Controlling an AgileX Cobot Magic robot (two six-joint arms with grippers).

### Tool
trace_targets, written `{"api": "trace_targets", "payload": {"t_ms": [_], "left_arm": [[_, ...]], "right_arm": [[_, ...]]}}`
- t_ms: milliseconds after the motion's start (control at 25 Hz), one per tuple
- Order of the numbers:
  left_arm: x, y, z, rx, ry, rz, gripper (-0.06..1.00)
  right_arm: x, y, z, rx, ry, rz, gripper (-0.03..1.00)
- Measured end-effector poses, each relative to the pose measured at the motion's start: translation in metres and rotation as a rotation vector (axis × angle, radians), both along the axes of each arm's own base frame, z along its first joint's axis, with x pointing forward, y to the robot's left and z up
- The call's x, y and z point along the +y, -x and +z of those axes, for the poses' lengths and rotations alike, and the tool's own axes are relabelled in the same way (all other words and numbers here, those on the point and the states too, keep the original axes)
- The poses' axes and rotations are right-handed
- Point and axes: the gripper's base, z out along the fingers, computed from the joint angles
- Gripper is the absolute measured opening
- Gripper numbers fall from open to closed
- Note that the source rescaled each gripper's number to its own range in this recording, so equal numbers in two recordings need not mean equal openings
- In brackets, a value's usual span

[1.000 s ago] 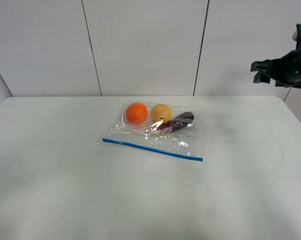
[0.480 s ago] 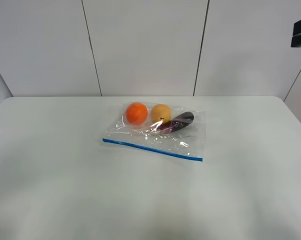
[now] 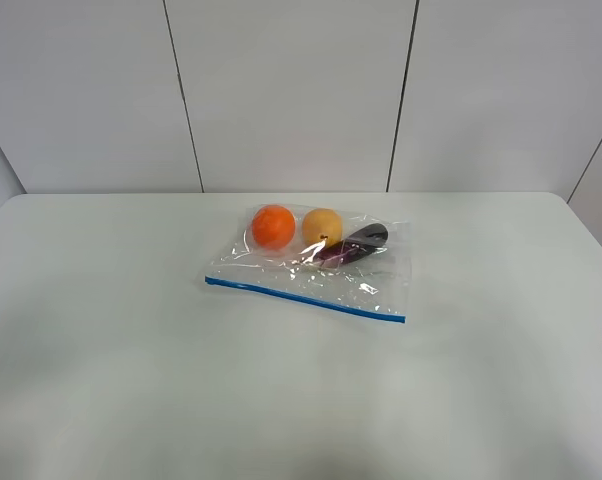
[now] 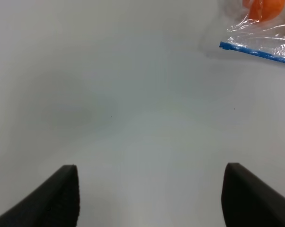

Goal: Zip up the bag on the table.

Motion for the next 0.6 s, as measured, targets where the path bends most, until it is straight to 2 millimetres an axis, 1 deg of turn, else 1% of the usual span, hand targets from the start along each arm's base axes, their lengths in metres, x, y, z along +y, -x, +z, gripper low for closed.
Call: {"api": "trace_targets", "payload": {"t_ms": [200, 320, 600], "left_arm": [[0.000, 0.000, 0.000, 0.000, 0.000, 0.000, 0.81], [0.000, 0.000, 0.000, 0.000, 0.000, 0.000, 0.81], [0.000, 0.000, 0.000, 0.000, 0.000, 0.000, 0.81]], "right_arm": [[0.002, 0.022, 0.010, -0.017, -0.008, -0.013, 0.71], [0.006, 0.042, 0.017, -0.024, -0.036, -0.016, 0.71], [0.021, 0.094, 0.038, -0.154, -0.158, 0.031, 0.71]]}}
